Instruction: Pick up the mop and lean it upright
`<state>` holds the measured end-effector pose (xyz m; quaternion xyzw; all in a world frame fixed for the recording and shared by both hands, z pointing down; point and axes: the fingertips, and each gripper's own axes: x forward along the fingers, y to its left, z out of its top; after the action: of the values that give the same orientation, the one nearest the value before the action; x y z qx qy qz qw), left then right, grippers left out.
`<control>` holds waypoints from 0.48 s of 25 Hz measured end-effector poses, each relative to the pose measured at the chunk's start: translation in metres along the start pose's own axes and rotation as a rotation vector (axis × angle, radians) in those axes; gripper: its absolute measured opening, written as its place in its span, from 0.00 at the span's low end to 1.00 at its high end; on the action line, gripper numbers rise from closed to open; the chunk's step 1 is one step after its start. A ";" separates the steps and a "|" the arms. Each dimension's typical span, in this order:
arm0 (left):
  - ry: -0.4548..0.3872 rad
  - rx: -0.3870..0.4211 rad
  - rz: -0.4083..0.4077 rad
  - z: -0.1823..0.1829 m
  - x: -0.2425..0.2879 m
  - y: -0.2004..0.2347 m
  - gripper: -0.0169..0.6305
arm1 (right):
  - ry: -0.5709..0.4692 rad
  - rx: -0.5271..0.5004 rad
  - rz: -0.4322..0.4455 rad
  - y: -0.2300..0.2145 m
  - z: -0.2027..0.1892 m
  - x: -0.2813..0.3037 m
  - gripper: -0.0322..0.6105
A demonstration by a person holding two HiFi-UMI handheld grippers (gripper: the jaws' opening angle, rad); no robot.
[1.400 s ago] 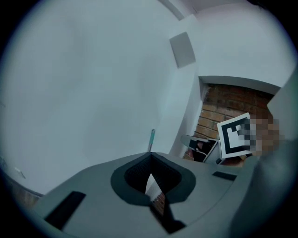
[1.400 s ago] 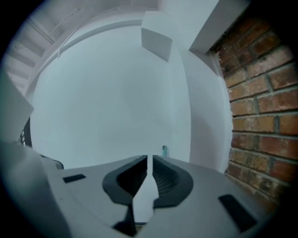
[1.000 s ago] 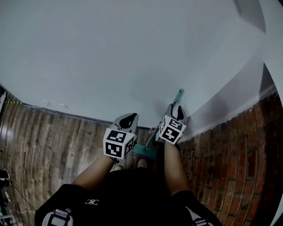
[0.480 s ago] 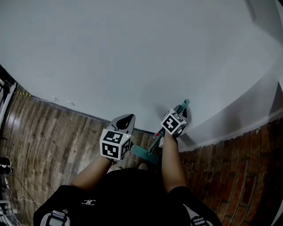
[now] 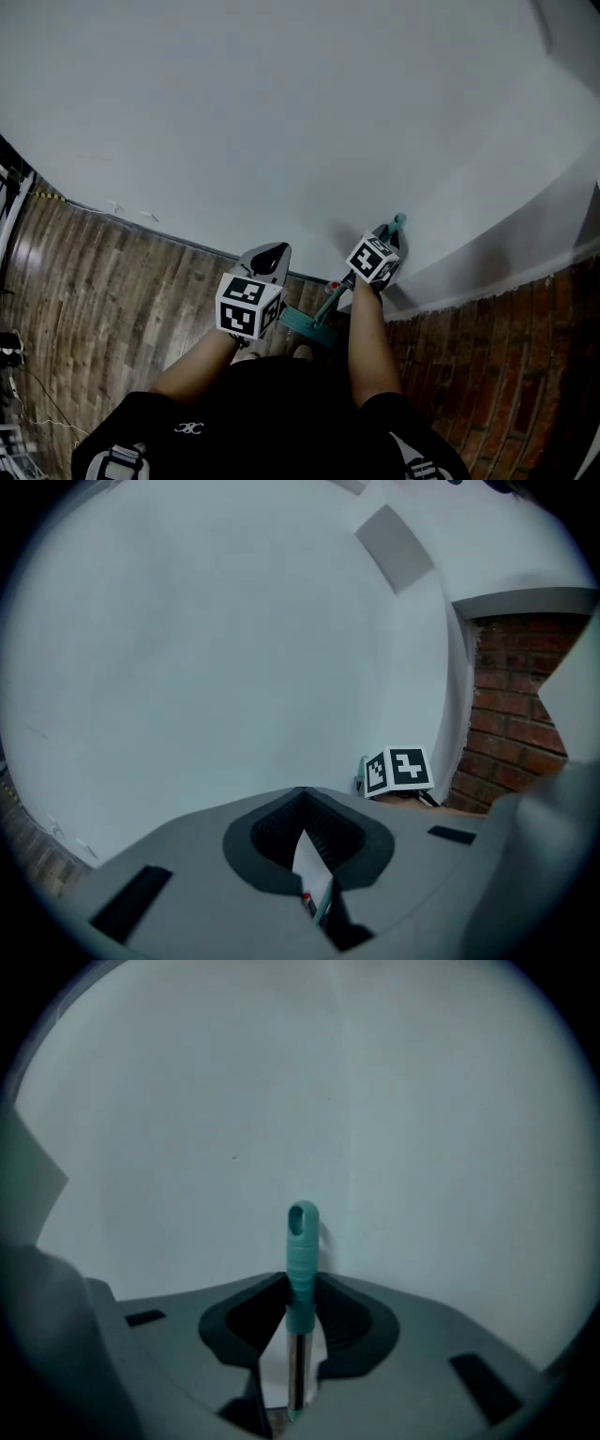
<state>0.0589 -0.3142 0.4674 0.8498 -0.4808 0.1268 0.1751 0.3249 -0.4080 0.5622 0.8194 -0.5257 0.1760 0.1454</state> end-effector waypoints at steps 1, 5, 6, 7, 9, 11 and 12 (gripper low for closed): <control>0.000 0.000 -0.006 0.000 0.000 -0.001 0.02 | -0.003 0.000 0.004 0.001 -0.001 -0.004 0.20; 0.003 0.004 -0.038 -0.004 -0.001 -0.005 0.02 | -0.005 -0.021 0.051 0.006 -0.007 -0.022 0.21; 0.005 0.006 -0.050 -0.005 -0.002 -0.007 0.02 | -0.009 -0.025 0.061 0.007 -0.008 -0.029 0.21; 0.006 0.006 -0.063 -0.006 -0.003 -0.009 0.02 | -0.015 -0.027 0.070 0.007 -0.009 -0.037 0.21; 0.006 0.010 -0.089 -0.008 -0.005 -0.014 0.02 | -0.031 -0.027 0.086 0.008 -0.011 -0.052 0.21; 0.009 0.013 -0.111 -0.011 -0.005 -0.018 0.02 | -0.041 -0.033 0.108 0.007 -0.014 -0.068 0.21; 0.010 0.010 -0.123 -0.012 -0.005 -0.020 0.02 | -0.042 -0.037 0.125 0.007 -0.015 -0.077 0.21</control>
<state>0.0727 -0.2959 0.4726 0.8780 -0.4260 0.1222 0.1806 0.2869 -0.3424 0.5423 0.7857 -0.5820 0.1576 0.1380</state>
